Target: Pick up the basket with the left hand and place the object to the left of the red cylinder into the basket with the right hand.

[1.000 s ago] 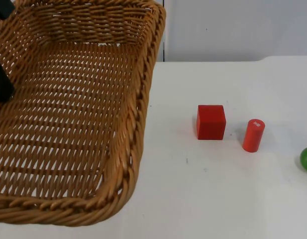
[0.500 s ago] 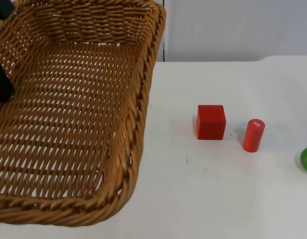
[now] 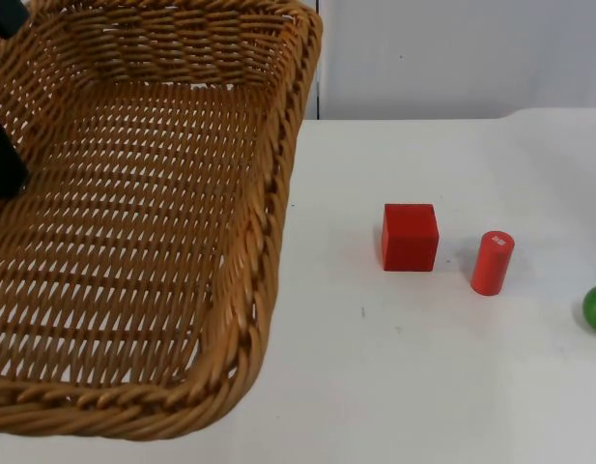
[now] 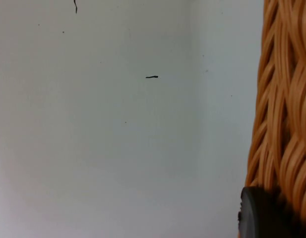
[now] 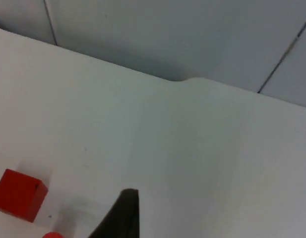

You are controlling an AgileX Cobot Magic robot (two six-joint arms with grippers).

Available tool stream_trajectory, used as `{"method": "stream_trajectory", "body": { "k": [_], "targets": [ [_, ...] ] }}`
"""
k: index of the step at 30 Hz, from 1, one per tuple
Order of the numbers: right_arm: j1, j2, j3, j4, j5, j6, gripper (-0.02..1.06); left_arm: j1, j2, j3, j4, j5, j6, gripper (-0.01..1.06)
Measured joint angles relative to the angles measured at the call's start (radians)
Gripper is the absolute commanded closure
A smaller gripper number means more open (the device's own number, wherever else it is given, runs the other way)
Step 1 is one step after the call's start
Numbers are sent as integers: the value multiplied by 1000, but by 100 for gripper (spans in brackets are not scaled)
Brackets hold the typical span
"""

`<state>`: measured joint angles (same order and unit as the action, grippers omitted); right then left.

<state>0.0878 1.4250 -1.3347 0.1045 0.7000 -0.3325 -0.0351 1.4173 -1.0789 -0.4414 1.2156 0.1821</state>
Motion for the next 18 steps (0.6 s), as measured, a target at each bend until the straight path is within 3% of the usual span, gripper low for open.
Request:
{"method": "stream_trajectory", "body": {
  "k": [11,18],
  "targets": [
    [0,205,-133,270,66,-304,2,0,0,0,0,0,0,105],
    [31,291,-164,307,83,-386,2,0,0,0,0,0,0,105]
  ]
}}
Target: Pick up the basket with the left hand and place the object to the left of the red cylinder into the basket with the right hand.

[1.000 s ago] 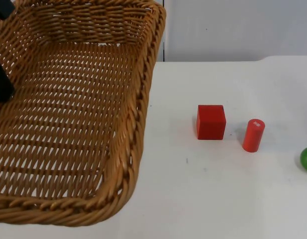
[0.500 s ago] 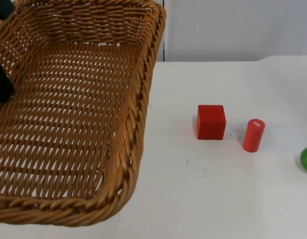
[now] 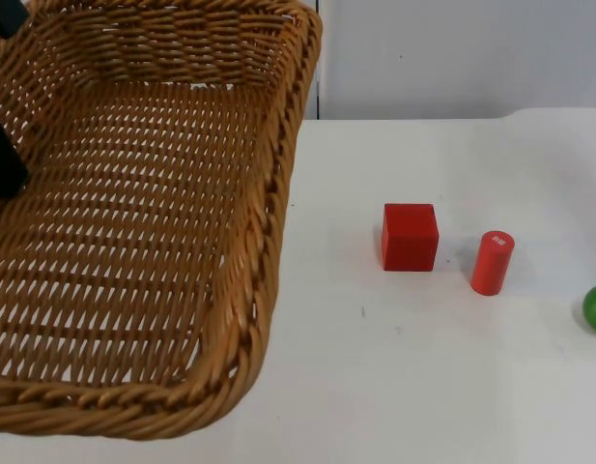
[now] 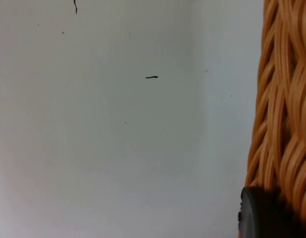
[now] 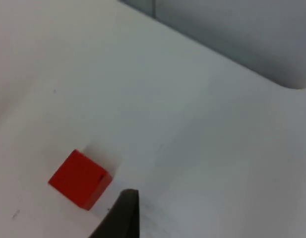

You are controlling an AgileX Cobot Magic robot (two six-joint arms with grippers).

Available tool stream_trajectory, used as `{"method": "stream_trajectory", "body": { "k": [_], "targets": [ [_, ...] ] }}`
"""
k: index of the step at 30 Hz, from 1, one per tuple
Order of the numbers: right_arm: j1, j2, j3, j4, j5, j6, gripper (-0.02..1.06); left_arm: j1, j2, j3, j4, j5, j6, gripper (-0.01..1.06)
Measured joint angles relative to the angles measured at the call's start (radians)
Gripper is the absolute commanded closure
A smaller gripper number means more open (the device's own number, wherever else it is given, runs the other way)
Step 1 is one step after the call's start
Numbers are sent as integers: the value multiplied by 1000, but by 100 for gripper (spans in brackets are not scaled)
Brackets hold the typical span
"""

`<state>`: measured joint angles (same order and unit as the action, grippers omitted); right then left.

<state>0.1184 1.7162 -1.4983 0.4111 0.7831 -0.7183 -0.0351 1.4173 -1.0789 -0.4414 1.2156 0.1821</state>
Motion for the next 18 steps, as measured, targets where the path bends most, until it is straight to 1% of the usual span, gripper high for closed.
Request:
{"method": "stream_trajectory", "body": {
  "k": [3,4,5,9,10,13,15,18],
  "targets": [
    [58,41,-2,-2,4,-43,2,0,0,0,0,0,0,105],
    [91,59,-2,-18,4,-50,2,0,0,0,0,0,0,105],
    [91,59,-2,-18,4,-50,2,0,0,0,0,0,0,105],
    [183,113,-2,-106,0,-70,2,0,0,0,0,0,0,105],
    [183,113,-2,-106,0,-70,2,0,0,0,0,0,0,105],
    [233,160,-2,-136,-19,-76,2,0,0,0,0,0,0,105],
    [251,190,-2,-140,-32,-97,2,0,0,0,0,0,0,105],
    [264,225,-16,-142,-35,-116,2,0,0,0,0,0,0,105]
  ]
}}
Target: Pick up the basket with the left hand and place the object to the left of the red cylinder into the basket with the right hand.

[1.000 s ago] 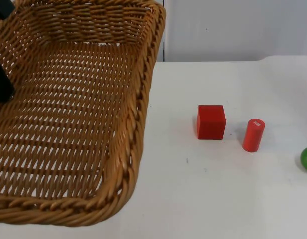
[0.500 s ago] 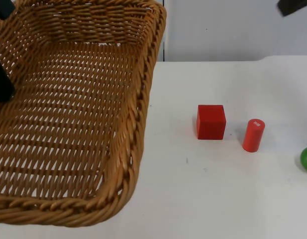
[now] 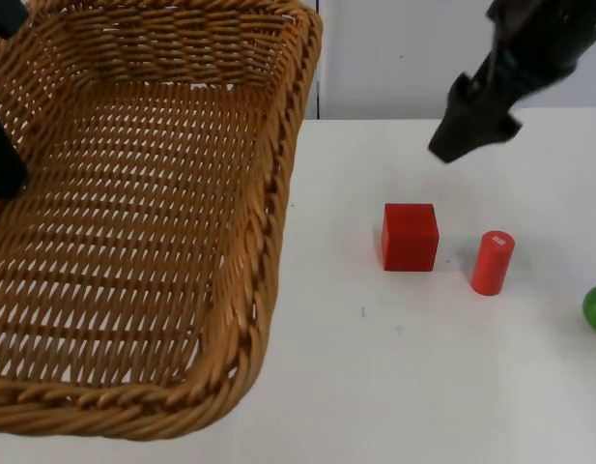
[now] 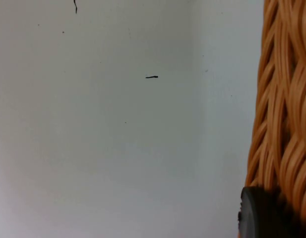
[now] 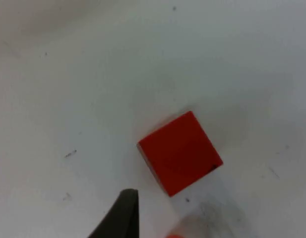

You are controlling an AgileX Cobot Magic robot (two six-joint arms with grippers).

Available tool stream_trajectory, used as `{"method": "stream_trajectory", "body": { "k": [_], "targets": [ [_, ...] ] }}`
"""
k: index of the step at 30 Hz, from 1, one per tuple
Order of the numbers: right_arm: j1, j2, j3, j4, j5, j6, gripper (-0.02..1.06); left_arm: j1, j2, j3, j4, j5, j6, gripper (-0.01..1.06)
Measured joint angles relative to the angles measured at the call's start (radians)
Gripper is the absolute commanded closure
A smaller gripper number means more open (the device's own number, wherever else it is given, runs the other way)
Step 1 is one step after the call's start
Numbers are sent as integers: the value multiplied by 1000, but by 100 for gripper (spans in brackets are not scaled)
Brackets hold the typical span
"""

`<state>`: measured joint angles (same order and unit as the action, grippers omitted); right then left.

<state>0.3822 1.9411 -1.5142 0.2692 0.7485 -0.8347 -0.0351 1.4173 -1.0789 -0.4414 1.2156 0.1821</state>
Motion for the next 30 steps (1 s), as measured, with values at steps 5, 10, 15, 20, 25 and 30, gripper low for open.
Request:
{"method": "stream_trajectory", "body": {
  "k": [5,10,15,20,25,30],
  "targets": [
    [7,84,-64,-7,-3,-34,2,0,0,0,0,0,0,105],
    [7,149,-145,-7,45,-74,2,0,0,0,0,0,0,105],
    [7,185,-173,-7,64,-137,2,0,0,0,0,0,0,105],
    [7,220,-173,-7,70,-182,2,0,0,0,0,0,0,105],
    [23,255,-174,-9,58,-207,2,0,0,0,0,0,0,105],
    [57,275,-174,-9,21,-236,2,0,0,0,0,0,0,105]
  ]
}}
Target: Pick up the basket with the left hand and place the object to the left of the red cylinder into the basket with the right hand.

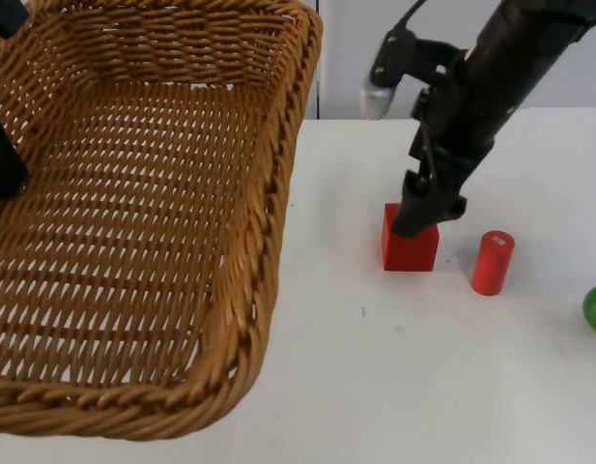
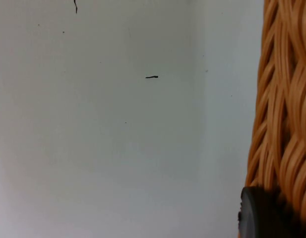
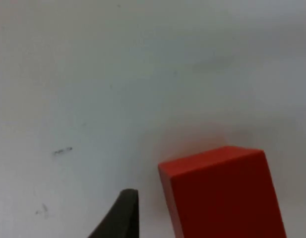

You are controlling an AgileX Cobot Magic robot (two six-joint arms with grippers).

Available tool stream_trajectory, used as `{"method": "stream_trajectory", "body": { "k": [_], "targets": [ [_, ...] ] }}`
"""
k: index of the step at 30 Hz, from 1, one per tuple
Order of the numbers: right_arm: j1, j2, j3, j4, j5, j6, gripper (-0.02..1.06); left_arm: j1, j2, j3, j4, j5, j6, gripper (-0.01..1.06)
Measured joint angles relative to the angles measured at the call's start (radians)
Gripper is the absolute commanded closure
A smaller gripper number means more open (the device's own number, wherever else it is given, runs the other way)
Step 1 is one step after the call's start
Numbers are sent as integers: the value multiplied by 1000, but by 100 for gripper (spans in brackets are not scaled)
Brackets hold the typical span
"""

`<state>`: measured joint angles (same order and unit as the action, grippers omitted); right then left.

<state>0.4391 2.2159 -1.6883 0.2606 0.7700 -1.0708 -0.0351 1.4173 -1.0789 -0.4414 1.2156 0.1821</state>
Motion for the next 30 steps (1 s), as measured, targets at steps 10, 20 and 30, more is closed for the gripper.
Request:
{"method": "stream_trajectory", "body": {
  "k": [10,20,30],
  "targets": [
    [9,47,-2,-23,-33,-11,2,0,0,0,0,0,0,105],
    [9,87,-2,-46,-50,-13,2,0,0,0,-4,0,-2,105],
    [9,130,-2,-52,-79,-20,2,0,0,0,-6,0,-2,105]
  ]
}}
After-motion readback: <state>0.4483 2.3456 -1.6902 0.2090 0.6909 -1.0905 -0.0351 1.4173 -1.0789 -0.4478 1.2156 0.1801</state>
